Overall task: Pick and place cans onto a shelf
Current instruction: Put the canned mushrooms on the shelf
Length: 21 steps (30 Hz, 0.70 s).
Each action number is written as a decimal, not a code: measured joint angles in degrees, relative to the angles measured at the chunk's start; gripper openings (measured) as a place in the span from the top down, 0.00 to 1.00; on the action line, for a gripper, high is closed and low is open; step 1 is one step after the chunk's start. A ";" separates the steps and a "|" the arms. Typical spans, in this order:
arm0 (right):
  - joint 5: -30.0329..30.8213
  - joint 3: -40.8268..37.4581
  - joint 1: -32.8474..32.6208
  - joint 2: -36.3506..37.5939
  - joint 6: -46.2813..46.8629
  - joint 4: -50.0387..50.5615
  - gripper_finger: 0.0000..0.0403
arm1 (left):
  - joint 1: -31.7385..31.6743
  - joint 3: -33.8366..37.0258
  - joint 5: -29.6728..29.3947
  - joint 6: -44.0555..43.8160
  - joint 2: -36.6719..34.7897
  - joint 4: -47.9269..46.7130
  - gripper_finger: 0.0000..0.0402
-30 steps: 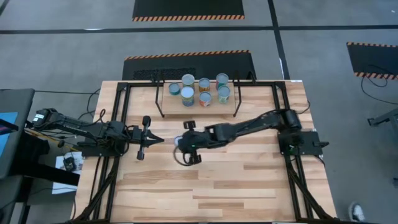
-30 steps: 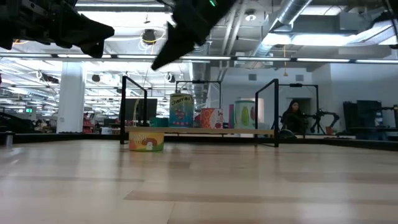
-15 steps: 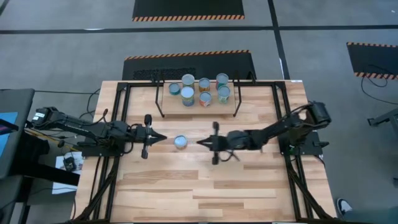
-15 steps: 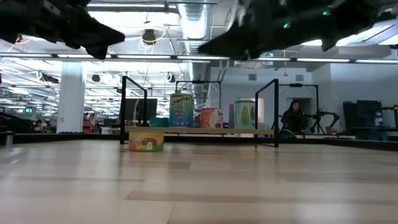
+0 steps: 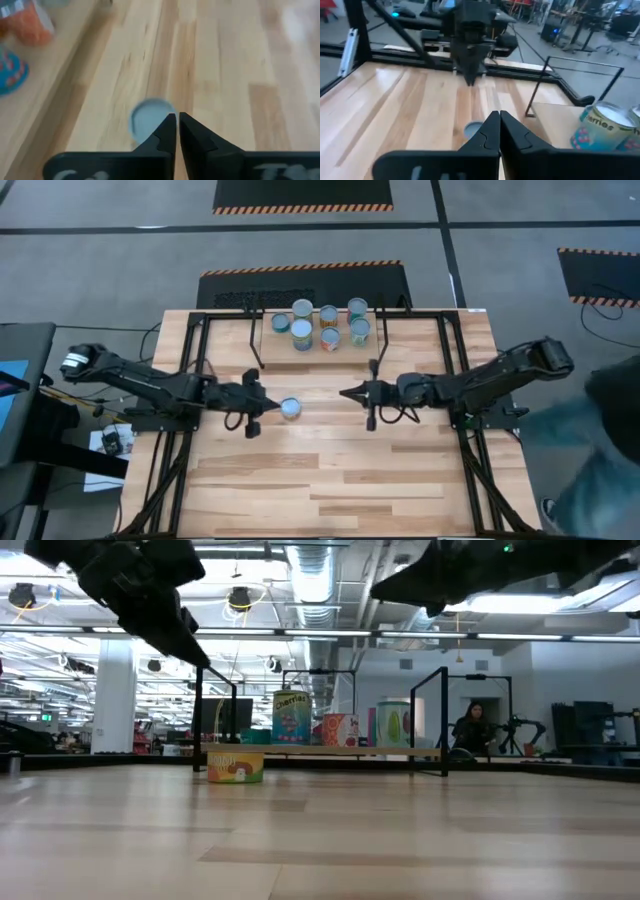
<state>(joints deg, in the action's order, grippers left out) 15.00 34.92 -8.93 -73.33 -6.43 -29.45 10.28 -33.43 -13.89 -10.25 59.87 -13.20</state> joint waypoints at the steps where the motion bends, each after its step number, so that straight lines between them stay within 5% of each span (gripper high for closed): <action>1: 0.10 0.00 -0.48 0.54 0.23 1.14 0.96 | 0.01 -1.88 -0.11 -0.57 1.28 -3.34 0.96; 7: 0.00 0.00 -2.40 1.28 0.00 4.44 0.97 | 0.03 -9.96 -0.31 -1.01 7.40 -12.73 0.87; 21: 0.11 -0.02 -2.71 0.95 2.36 5.98 0.97 | -0.15 -12.61 -3.35 4.21 26.36 -6.76 0.76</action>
<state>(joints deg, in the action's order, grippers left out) 15.11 34.89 -11.64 -72.38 -4.07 -23.47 10.13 -46.04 -17.24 -6.03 86.23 -19.97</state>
